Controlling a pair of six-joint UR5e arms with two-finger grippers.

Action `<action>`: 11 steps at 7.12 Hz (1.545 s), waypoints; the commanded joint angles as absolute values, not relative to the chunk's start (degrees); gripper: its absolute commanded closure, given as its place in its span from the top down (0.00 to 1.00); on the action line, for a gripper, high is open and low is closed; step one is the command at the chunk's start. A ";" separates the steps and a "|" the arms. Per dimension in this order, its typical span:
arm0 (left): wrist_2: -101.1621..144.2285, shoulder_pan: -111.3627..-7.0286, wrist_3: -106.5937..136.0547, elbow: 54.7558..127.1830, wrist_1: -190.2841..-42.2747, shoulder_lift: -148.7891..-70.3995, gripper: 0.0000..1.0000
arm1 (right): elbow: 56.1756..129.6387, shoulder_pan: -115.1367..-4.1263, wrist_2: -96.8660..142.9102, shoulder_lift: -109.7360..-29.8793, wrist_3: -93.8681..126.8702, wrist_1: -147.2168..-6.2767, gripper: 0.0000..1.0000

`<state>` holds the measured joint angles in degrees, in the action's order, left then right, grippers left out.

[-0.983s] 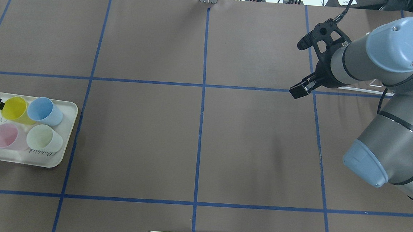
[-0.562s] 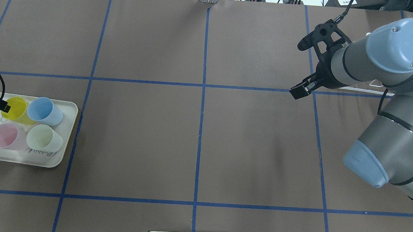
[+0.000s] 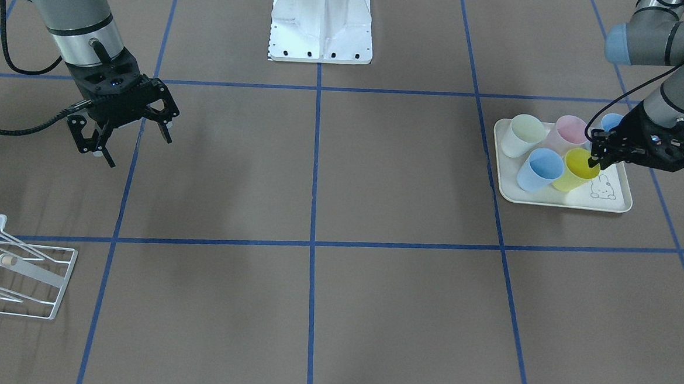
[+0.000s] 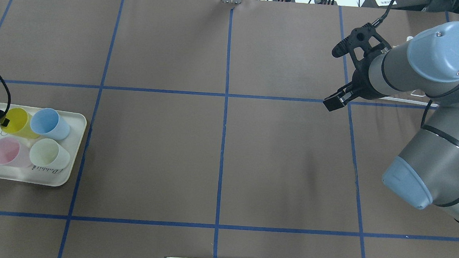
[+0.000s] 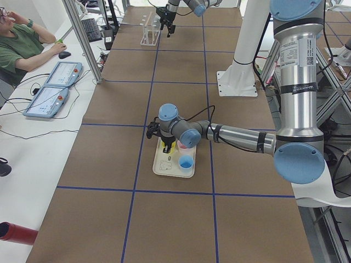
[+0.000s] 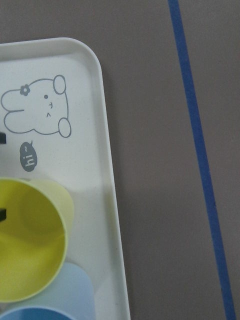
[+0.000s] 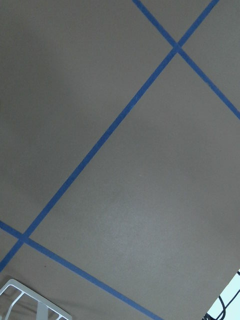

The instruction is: Transfer IKEA cup to right arm and place on rack

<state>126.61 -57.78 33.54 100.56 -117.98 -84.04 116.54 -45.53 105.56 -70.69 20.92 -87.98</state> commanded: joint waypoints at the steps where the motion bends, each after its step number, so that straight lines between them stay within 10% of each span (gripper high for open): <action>1: 127.61 -57.83 33.49 100.37 -117.34 -84.20 0.00 | 116.63 -45.53 105.56 -70.49 20.92 -87.98 1.00; 11: 140.93 -71.81 48.36 112.85 -91.41 -99.64 0.00 | 116.02 -44.03 105.91 -61.02 21.01 -87.10 1.00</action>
<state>137.01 -71.76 41.19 111.20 -92.29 -97.13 116.49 -44.21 105.83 -63.88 21.03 -87.04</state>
